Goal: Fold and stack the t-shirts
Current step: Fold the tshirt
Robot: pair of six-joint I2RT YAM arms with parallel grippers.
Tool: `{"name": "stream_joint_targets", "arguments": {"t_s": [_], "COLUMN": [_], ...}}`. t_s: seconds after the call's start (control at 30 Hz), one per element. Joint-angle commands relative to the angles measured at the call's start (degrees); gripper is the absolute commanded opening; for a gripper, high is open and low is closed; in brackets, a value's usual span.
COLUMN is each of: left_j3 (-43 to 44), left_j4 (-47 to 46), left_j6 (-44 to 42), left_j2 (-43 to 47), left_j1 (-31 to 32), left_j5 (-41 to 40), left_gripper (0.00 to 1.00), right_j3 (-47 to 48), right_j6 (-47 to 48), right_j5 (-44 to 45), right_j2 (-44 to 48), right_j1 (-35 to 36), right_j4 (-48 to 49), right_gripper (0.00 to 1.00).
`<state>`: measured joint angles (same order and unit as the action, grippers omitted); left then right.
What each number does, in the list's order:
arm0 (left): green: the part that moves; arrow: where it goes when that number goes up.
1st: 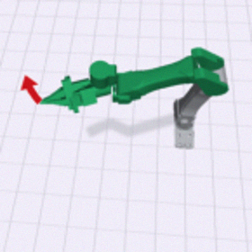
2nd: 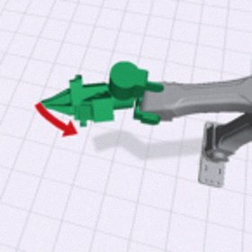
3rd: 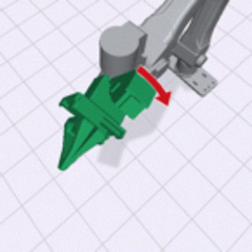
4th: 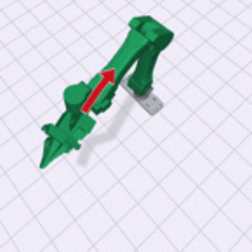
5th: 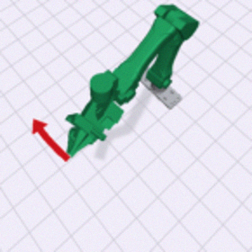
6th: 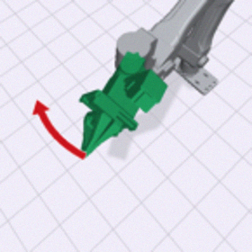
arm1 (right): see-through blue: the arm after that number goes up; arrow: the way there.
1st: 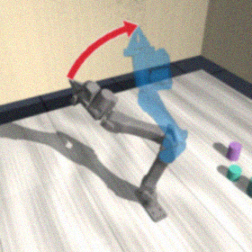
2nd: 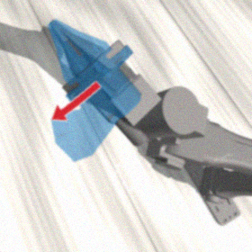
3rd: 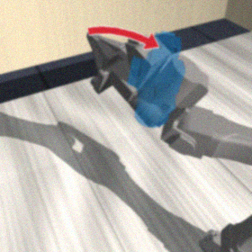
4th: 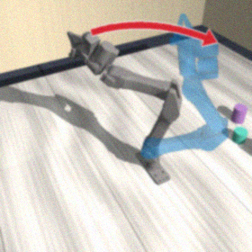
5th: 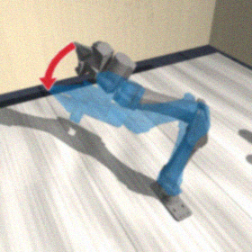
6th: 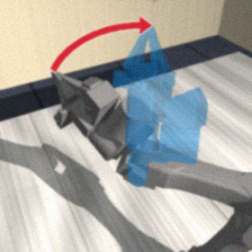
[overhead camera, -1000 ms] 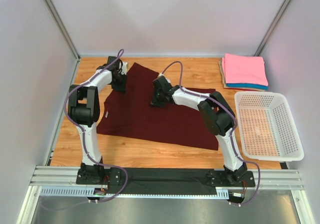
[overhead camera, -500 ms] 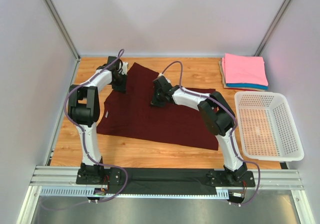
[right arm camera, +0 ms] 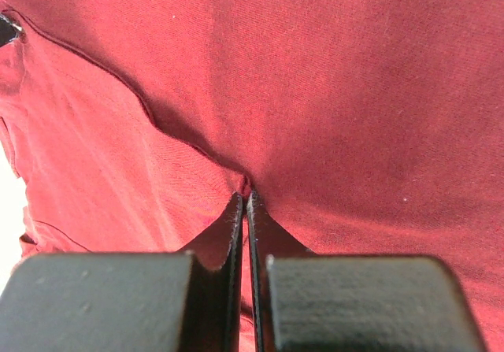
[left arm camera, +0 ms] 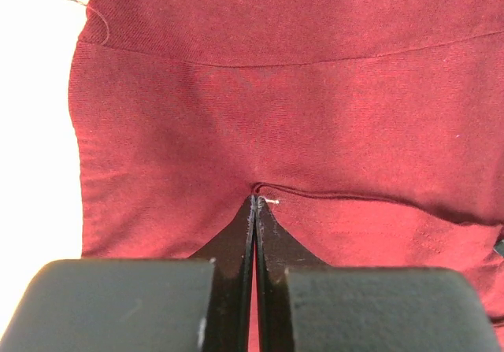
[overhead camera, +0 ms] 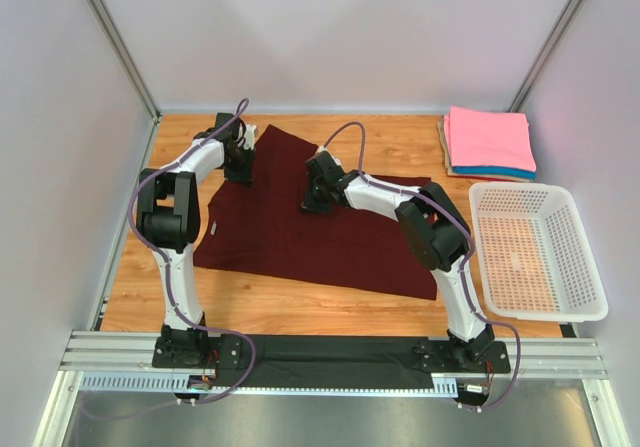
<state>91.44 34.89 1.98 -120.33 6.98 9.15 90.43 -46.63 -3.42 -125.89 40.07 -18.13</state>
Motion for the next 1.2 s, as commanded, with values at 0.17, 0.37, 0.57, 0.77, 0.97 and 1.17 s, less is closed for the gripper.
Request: {"name": "stream_joint_targets", "arguments": {"t_s": [0.17, 0.37, 0.57, 0.77, 0.97, 1.17], "left_j3": [-1.70, -3.20, -3.63, -2.33, -0.21, 1.98], "left_j4": [-2.90, -4.92, -5.45, -5.46, -3.44, 0.60], "left_j6": [0.91, 1.98, 1.98, 2.15, 3.12, 6.36], "left_j2": [4.22, 7.04, 8.36, 7.84, 6.78, 6.78], "left_j1": [0.48, 0.84, 1.19, 1.28, 1.28, 1.28], "left_j5": [-0.71, -1.50, -2.47, -3.17, -4.93, -12.21], "left_gripper": [0.00, 0.00, 0.00, 0.00, 0.00, 0.00], "right_j3": [-0.25, -1.22, -1.84, -1.75, -1.66, -0.70], "right_j6": [1.46, 1.46, 1.54, 1.72, 2.07, 2.33], "right_j5": [0.61, 0.78, 1.22, 2.01, 3.24, 6.84], "right_j2": [3.45, 4.51, 5.56, 5.92, 5.04, 4.07], "right_j1": [0.53, 0.71, 0.62, 0.71, 0.62, 0.62], "right_j4": [1.87, 2.49, 3.01, 2.93, 2.23, 0.64], "right_gripper": [0.00, 0.00, 0.00, 0.00, 0.00, 0.00]}}
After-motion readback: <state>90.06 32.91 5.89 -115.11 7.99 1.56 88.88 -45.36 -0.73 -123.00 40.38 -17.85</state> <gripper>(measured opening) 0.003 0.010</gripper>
